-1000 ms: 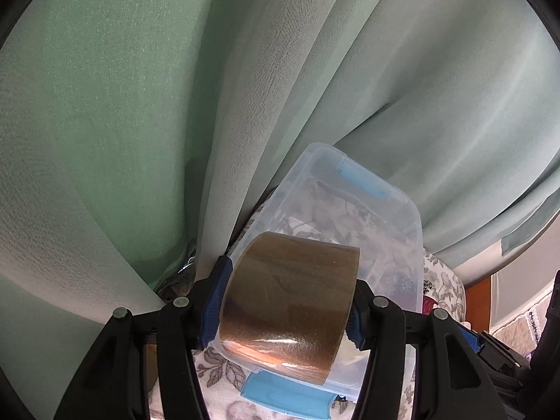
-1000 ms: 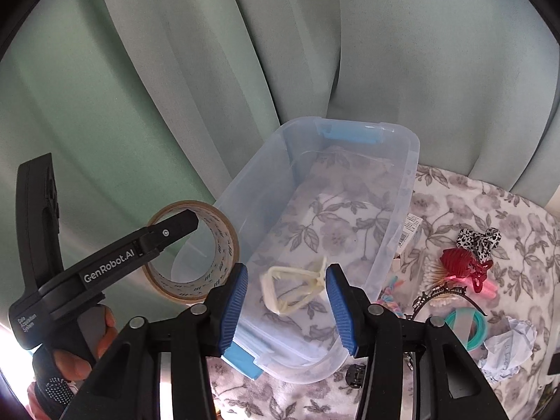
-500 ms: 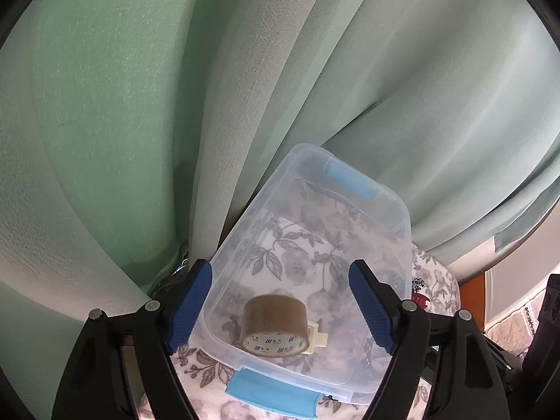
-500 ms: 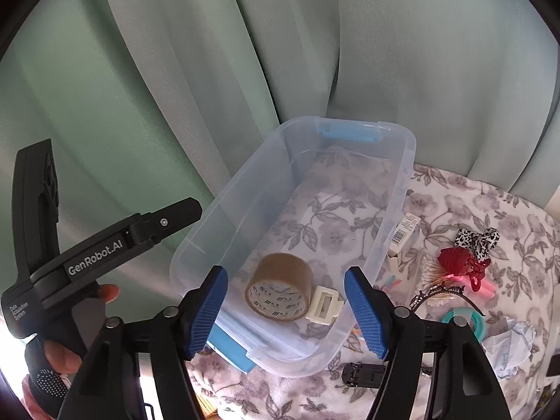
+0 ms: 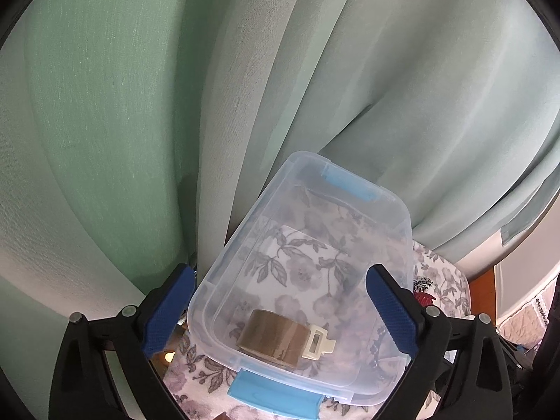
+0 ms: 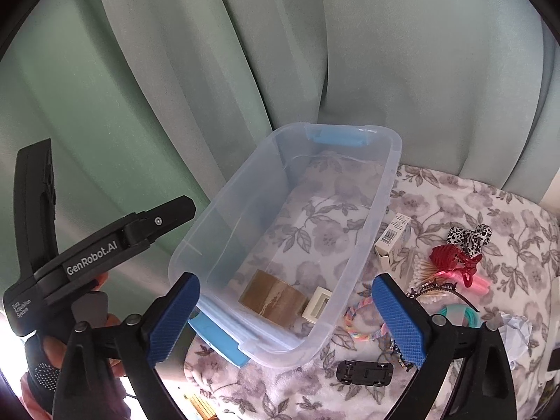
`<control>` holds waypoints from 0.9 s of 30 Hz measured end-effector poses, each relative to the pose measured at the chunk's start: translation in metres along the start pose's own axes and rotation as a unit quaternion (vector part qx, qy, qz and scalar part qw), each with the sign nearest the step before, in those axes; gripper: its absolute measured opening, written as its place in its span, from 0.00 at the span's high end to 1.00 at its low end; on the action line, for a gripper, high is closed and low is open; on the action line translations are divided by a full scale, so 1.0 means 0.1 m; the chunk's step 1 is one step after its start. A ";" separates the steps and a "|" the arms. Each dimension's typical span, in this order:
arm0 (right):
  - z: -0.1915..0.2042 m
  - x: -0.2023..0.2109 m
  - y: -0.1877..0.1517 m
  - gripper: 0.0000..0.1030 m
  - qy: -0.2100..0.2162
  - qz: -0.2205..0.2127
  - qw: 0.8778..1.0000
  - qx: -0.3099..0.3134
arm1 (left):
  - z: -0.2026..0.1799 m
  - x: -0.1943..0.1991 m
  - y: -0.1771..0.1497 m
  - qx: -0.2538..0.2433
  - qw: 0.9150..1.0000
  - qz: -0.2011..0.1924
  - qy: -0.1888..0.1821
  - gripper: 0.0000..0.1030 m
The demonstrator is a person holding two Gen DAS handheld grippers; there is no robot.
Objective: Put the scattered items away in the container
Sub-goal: 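Withdraw both tools from the box back toward the scattered items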
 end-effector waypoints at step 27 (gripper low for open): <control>-0.25 0.48 -0.12 0.00 -0.013 -0.095 0.995 -0.025 | -0.20 0.33 -0.03 -0.016 0.998 -0.055 0.007 0.00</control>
Point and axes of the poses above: each gripper's, at about its wrist camera, not at the fingertips, and x roughly against the way its jaws point, z to its left, y to its top, the point moved 7 cm from there along -x, roughly the way its jaws point, and after that the axes turned 15 degrees about z, right-handed, at the moved point
